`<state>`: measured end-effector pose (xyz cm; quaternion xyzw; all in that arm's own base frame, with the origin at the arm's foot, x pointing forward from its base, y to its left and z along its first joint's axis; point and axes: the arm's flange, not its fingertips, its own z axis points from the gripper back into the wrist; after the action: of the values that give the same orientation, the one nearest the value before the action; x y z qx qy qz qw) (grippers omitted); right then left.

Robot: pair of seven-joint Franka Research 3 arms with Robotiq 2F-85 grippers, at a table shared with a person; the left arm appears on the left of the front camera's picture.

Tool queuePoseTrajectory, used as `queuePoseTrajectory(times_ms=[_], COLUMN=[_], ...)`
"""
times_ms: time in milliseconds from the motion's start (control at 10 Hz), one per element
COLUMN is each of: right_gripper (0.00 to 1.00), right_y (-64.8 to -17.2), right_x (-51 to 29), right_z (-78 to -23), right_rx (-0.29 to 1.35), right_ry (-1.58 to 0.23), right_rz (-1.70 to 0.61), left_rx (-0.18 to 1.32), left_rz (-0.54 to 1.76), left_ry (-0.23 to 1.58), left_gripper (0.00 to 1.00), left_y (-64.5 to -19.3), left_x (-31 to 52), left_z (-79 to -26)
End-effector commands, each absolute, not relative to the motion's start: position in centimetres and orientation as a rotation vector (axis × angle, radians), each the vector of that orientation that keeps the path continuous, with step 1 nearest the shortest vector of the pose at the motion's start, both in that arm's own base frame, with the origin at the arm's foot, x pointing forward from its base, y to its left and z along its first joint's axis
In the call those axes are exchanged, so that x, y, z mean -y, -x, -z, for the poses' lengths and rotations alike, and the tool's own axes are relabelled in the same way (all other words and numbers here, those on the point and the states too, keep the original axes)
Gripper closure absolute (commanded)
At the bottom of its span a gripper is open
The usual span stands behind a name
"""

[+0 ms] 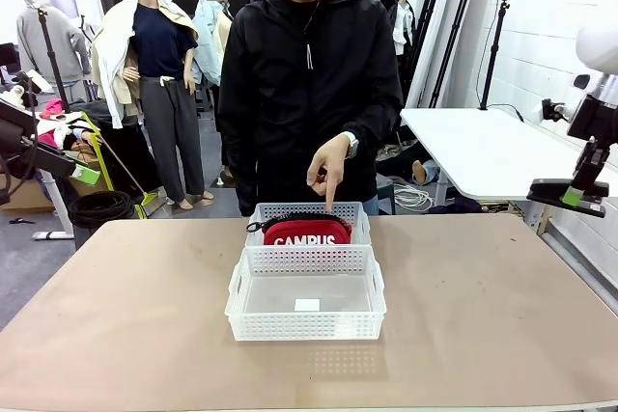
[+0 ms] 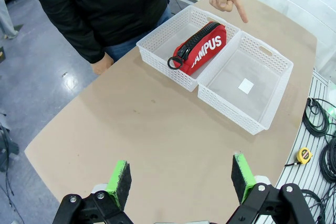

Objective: Distribute items into two baskets.
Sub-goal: Place the picked Stapler into the Organizing basket as instructed by the person.

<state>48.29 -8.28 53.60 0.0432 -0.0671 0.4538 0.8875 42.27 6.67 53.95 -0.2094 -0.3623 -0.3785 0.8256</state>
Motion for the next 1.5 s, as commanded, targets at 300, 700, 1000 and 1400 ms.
queuePoseTrajectory(times_ms=[300,700,1000,1400], right_gripper=[1.00,1.00,1.00,1.00], right_y=[-47.8,-48.8,-50.2,-50.2], right_x=[0.6,-6.1,-10.0,-16.1], right_z=[-55.9,-55.6,-53.5,-53.4], right_rx=[0.190,0.193,0.179,0.190], right_ry=[-0.064,-0.081,-0.138,-0.130], right_rz=[-1.072,-1.234,-1.318,-1.458], left_rx=[0.771,0.771,0.771,0.771], left_rz=[0.797,0.797,0.797,0.797], left_ry=[0.447,0.447,0.447,0.447], left_gripper=[0.00,0.00,0.00,0.00], left_y=[-42.2,-42.2,-42.2,-42.2], left_x=[-6.7,-6.7,-6.7,-6.7], left_z=[-54.0,-54.0,-54.0,-54.0])
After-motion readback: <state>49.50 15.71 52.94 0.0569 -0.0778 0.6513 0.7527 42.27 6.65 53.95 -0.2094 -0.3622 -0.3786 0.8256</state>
